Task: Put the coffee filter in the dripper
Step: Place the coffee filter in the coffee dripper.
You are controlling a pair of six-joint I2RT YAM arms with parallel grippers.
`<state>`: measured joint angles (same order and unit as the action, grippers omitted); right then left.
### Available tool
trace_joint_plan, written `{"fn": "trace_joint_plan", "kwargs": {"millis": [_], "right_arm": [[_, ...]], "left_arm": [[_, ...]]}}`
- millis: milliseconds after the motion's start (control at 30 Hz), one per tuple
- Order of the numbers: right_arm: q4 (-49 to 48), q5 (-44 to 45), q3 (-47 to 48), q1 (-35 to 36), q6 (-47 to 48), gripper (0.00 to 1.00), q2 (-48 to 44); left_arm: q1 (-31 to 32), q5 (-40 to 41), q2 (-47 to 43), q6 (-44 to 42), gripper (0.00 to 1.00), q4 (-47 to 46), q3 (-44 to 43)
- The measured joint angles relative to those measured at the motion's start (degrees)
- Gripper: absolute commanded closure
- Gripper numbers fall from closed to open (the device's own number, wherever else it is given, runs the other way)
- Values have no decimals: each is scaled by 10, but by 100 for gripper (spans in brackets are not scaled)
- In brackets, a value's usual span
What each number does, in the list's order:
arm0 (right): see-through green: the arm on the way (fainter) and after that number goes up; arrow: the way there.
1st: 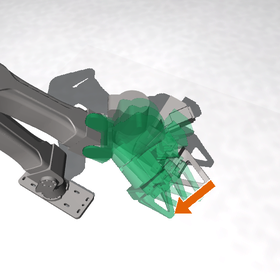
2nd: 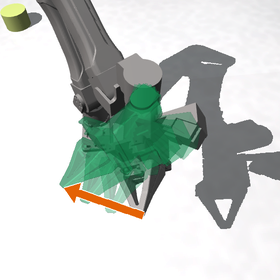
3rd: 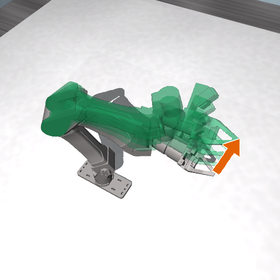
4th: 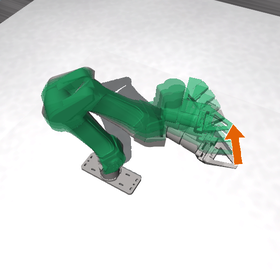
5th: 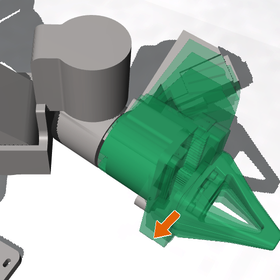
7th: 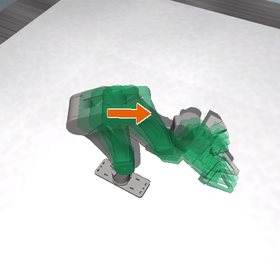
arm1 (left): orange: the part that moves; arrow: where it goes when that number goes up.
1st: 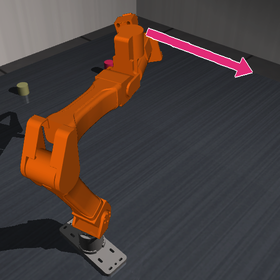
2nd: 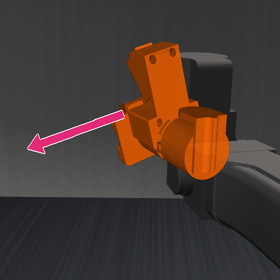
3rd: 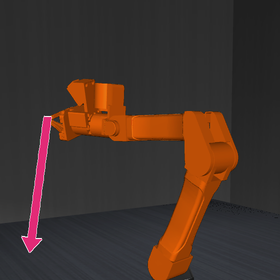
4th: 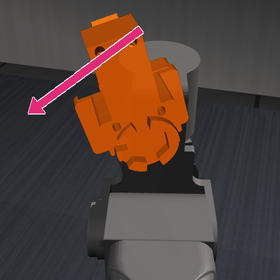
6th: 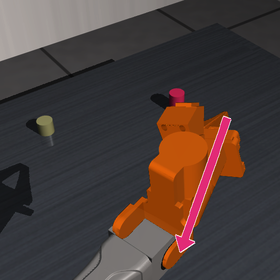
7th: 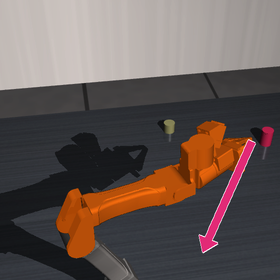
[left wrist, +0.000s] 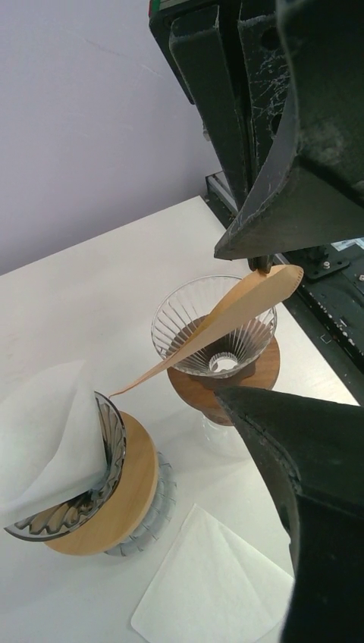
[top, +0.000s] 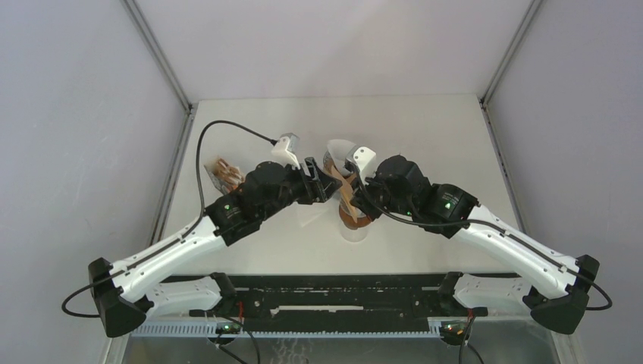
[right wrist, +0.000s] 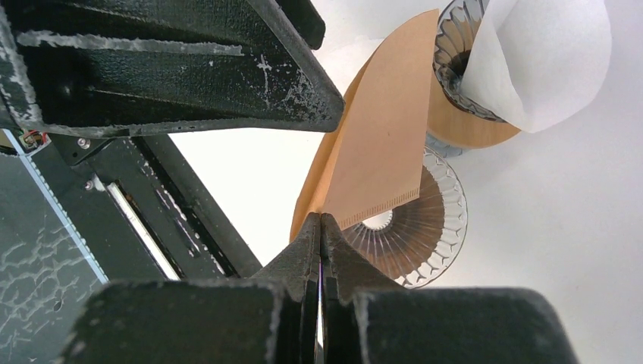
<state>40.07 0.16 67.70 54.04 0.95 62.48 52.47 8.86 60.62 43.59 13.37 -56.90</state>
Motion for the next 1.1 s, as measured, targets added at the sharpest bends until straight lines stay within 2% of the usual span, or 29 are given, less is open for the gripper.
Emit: {"fn": "trace_joint_plan", "kwargs": {"millis": [400,800,1100], "right_arm": [[-3,9,0,5,-10,100,0],[-15,53,1,19,-15,100,-18],[-17,78,2,43,-13,100,-18]], "left_arm": [[0,-22,4,5,31,-8,1],[0,-44,16,15,43,-4,9],[0,-46,18,15,37,-4,9]]}}
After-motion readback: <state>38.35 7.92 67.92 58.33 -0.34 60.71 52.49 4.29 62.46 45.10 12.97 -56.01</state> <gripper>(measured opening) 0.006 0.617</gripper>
